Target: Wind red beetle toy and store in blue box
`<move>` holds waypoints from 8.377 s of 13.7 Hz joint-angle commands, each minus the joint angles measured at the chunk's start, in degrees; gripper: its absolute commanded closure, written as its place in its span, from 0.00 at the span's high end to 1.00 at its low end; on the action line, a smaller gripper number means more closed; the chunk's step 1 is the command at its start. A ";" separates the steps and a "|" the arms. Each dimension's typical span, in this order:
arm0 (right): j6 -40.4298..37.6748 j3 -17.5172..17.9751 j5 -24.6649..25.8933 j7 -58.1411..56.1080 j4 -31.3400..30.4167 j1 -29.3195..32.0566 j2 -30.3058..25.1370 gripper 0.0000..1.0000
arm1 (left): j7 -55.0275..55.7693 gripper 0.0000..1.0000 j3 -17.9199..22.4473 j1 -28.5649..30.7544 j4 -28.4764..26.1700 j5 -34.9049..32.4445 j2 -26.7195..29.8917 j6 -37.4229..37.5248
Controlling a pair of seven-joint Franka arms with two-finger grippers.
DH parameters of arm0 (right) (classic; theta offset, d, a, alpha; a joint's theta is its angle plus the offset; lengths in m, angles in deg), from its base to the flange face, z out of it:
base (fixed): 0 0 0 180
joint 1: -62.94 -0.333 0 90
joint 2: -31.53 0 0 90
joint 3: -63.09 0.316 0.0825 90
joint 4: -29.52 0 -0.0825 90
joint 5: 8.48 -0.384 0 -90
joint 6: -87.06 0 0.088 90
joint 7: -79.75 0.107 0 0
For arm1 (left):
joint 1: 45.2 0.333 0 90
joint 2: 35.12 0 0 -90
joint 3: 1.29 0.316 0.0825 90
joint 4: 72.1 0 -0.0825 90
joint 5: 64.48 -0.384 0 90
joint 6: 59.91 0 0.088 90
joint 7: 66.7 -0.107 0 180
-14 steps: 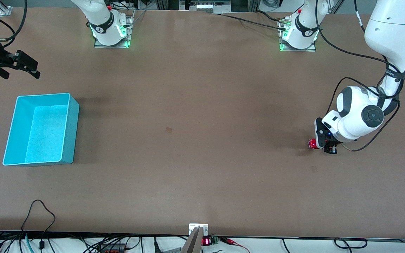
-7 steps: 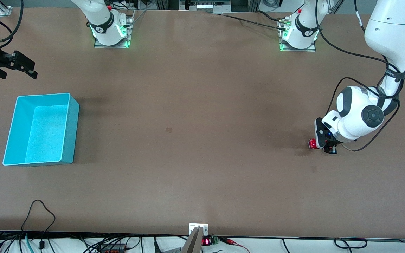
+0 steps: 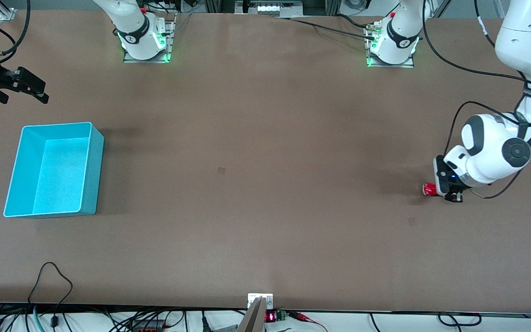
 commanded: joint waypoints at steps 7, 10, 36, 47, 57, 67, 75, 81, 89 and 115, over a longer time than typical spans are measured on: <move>0.29 1.24 0.36 -0.39 0.04 0.88 -0.18 1.00 | -6.99 0.27 -0.64 6.85 2.62 -1.14 -3.05 -0.05; 0.03 1.24 0.36 -0.39 -0.05 0.88 -0.18 1.00 | -7.17 0.27 -0.64 7.21 2.62 -1.22 -3.05 -0.05; 0.20 1.33 0.36 -0.13 0.04 0.70 -0.27 1.00 | 12.77 1.00 -2.93 10.89 2.62 -0.35 17.24 29.37; -0.41 1.33 0.18 -0.12 0.65 0.09 -0.18 1.00 | 33.75 1.00 -6.69 10.37 8.94 -0.35 28.50 49.06; 0.03 1.33 0.18 -1.53 1.35 -4.57 7.79 1.00 | 75.85 1.00 -23.14 10.11 25.71 3.32 24.39 65.84; 14.67 1.15 0.53 -27.94 -6.18 -4.40 19.76 1.00 | 87.11 1.00 -18.16 1.26 33.74 2.81 18.39 63.41; 38.17 0.80 0.62 -62.43 -24.48 -1.14 20.55 1.00 | 99.79 1.00 8.93 -20.03 15.06 10.64 32.69 45.24; 45.90 0.80 0.71 -74.12 -24.48 -0.36 27.85 1.00 | 99.71 1.00 8.32 -20.13 16.69 9.85 32.63 49.43; 50.66 0.89 0.71 -78.79 -24.92 1.32 30.84 1.00 | 97.33 1.00 8.06 -20.21 16.86 9.67 32.63 50.31; 28.42 6.61 -2.01 -44.92 -0.77 1.66 23.01 0.01 | 97.68 1.00 7.45 -20.13 16.95 9.76 32.63 50.39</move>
